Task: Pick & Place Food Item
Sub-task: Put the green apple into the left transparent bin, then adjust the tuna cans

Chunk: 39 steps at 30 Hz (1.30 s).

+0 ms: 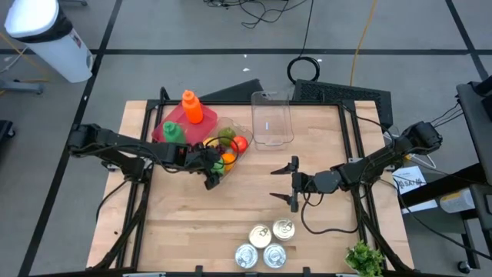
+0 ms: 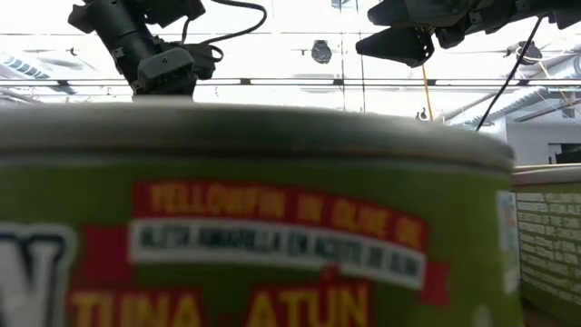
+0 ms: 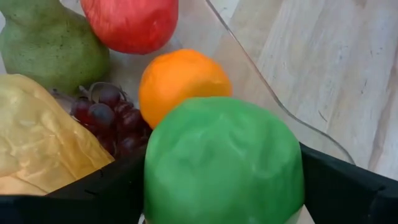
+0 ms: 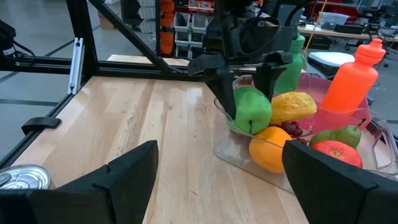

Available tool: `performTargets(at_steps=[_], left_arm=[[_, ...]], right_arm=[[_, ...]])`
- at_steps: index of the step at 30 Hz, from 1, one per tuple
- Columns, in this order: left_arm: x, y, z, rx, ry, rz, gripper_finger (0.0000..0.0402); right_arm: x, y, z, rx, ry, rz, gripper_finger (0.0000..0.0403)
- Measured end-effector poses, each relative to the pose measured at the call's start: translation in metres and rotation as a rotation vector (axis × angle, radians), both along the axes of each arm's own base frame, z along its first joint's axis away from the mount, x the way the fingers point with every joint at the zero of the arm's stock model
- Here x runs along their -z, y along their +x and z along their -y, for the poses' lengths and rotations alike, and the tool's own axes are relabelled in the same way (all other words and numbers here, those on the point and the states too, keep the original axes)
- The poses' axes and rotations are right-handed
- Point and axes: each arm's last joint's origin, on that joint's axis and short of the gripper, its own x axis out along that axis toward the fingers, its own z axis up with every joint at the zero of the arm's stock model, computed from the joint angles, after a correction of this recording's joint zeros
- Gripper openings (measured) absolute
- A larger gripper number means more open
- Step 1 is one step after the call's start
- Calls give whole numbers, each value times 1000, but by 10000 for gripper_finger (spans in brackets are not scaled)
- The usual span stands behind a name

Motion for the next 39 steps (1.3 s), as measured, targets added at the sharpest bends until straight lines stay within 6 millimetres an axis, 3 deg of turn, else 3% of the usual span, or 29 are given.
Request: performTargets(at_steps=[7, 25, 31, 39], left_arm=[[0, 0, 0, 2, 1, 6, 394], [-10, -2, -6, 3, 12, 37, 399], [-39, -14, -11, 12, -18, 155, 399], [-115, -55, -14, 110, 45, 406, 399]], right_arm=[[0, 0, 0, 0, 0, 0, 322], [0, 0, 0, 0, 0, 0, 322], [0, 0, 0, 0, 0, 0, 322], [-8, -5, 1, -4, 11, 25, 322]])
